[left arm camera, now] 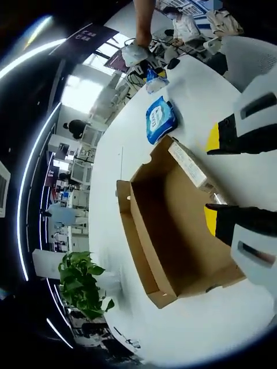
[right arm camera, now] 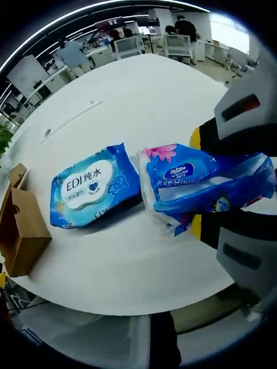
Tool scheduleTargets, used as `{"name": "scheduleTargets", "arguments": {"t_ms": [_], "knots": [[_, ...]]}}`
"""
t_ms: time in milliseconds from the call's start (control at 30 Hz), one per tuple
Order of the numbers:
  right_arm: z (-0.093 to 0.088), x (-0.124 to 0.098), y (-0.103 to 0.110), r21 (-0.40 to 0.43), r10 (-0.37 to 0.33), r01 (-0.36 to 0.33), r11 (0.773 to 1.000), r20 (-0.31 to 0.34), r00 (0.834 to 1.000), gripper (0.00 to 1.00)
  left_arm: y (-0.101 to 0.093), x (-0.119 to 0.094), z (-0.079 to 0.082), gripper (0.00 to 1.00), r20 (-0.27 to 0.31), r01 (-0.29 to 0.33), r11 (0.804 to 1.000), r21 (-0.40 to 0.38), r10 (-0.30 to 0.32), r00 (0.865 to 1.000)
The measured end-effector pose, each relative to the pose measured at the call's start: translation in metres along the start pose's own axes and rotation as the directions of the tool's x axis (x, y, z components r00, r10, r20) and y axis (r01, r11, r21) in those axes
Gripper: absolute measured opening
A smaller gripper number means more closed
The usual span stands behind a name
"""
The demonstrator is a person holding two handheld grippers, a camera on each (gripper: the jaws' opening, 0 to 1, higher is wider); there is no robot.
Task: Operate the shoe box by opening the lid, removing the specified soft item, and placing it in the target area until the item is outside and the box remains undamaged.
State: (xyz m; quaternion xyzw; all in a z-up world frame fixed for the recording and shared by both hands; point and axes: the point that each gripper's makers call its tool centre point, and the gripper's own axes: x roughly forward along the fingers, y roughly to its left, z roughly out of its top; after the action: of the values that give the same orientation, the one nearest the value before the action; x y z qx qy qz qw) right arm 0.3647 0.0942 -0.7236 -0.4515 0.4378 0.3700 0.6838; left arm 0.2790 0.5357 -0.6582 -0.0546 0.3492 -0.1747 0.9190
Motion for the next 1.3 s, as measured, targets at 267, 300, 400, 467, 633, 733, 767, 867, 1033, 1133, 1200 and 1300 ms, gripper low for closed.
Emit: {"name": "scheduleTargets", "arguments": {"t_ms": [267, 300, 400, 467, 633, 733, 767, 867, 1033, 1133, 1200, 1300], "knots": [[-0.005, 0.02, -0.016, -0.104, 0.002, -0.008, 0.995, -0.057, 0.998, 0.32, 0.004, -0.007, -0.005, 0.34, -0.004, -0.024, 1.0, -0.016, 0.024, 1.0], [-0.005, 0.023, -0.018, -0.107, 0.004, -0.01, 0.994, -0.058, 0.998, 0.32, 0.006, -0.008, -0.005, 0.34, -0.003, -0.028, 0.999, -0.018, 0.028, 1.0], [-0.002, 0.03, -0.023, -0.104, 0.013, -0.019, 0.994, -0.058, 0.998, 0.33, 0.013, -0.011, -0.006, 0.34, 0.001, -0.046, 0.998, -0.033, 0.046, 0.999], [0.0, 0.035, -0.023, -0.113, 0.024, -0.031, 0.993, -0.066, 0.998, 0.33, 0.019, -0.014, -0.007, 0.34, 0.0, -0.062, 0.997, -0.037, 0.062, 0.998], [-0.001, 0.049, -0.032, -0.131, 0.028, -0.038, 0.991, -0.08, 0.996, 0.34, 0.026, -0.019, -0.008, 0.34, -0.005, -0.084, 0.995, -0.046, 0.084, 0.996], [-0.002, 0.056, -0.036, -0.141, 0.031, -0.043, 0.989, -0.089, 0.996, 0.35, 0.031, -0.023, -0.008, 0.34, -0.006, -0.098, 0.994, -0.052, 0.098, 0.995], [-0.002, 0.057, -0.036, -0.153, 0.032, -0.046, 0.987, -0.093, 0.995, 0.35, 0.033, -0.024, -0.008, 0.34, -0.006, -0.103, 0.993, -0.055, 0.103, 0.995], [-0.005, 0.06, -0.038, -0.193, 0.028, -0.05, 0.98, -0.112, 0.993, 0.36, 0.034, -0.027, -0.008, 0.34, -0.008, -0.112, 0.992, -0.058, 0.112, 0.994], [-0.003, 0.066, -0.038, -0.199, 0.037, -0.058, 0.978, -0.109, 0.993, 0.37, 0.035, -0.029, -0.01, 0.34, -0.01, -0.122, 0.99, -0.071, 0.122, 0.992], [-0.001, 0.068, -0.037, -0.226, 0.036, -0.059, 0.972, -0.106, 0.994, 0.39, 0.034, -0.026, -0.012, 0.34, -0.013, -0.12, 0.99, -0.077, 0.12, 0.993], [0.0, 0.067, -0.037, -0.238, 0.037, -0.062, 0.969, -0.107, 0.994, 0.4, 0.032, -0.025, -0.012, 0.34, -0.019, -0.113, 0.991, -0.071, 0.112, 0.994], [0.002, 0.066, -0.038, -0.25, 0.037, -0.063, 0.966, -0.106, 0.994, 0.39, 0.03, -0.025, -0.007, 0.34, -0.011, -0.109, 0.993, -0.054, 0.108, 0.994]]}}
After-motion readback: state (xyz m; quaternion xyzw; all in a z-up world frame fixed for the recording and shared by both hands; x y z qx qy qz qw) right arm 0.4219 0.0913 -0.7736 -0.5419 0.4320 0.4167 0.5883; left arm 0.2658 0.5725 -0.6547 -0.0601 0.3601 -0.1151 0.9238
